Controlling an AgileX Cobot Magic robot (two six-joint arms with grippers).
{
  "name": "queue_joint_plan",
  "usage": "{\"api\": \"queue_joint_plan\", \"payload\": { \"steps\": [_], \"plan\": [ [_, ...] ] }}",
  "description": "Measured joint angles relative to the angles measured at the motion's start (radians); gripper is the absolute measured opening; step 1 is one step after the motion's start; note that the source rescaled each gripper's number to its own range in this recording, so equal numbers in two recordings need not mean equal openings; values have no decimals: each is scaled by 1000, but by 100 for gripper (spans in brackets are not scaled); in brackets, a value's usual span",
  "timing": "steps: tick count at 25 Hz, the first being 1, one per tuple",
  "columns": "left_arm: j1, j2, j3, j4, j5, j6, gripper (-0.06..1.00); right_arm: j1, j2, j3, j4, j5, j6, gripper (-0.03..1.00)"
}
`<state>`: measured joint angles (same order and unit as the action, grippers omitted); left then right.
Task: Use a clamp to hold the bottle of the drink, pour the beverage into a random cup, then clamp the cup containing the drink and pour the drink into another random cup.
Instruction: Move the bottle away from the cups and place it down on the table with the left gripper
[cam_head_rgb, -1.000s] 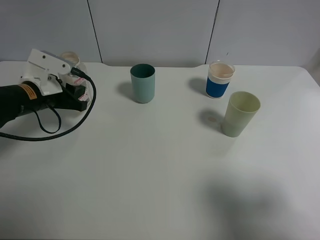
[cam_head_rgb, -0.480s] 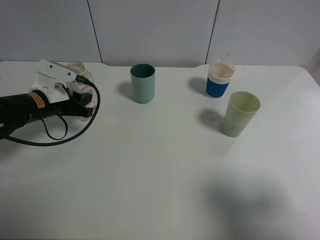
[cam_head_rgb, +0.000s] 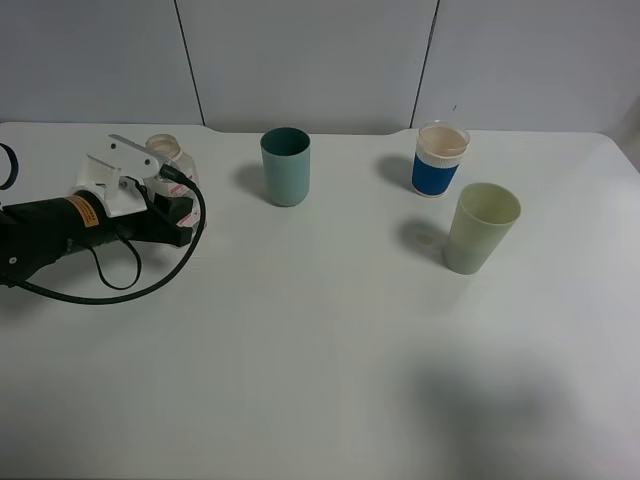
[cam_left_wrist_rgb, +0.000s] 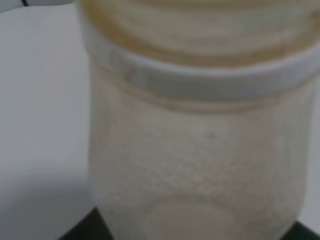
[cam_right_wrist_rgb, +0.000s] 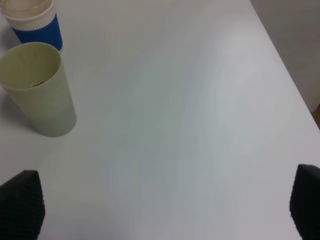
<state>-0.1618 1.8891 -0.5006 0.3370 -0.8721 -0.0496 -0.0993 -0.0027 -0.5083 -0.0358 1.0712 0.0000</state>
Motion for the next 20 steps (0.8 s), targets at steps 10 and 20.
{"api": "queue_joint_plan", "payload": {
  "steps": [10,20],
  "plan": [
    [0,18,0,2,-37,0,6,0,0,0,0,0,0,95],
    [0,18,0,21,-37,0,8,0,0,0,0,0,0,95]
  ]
}}
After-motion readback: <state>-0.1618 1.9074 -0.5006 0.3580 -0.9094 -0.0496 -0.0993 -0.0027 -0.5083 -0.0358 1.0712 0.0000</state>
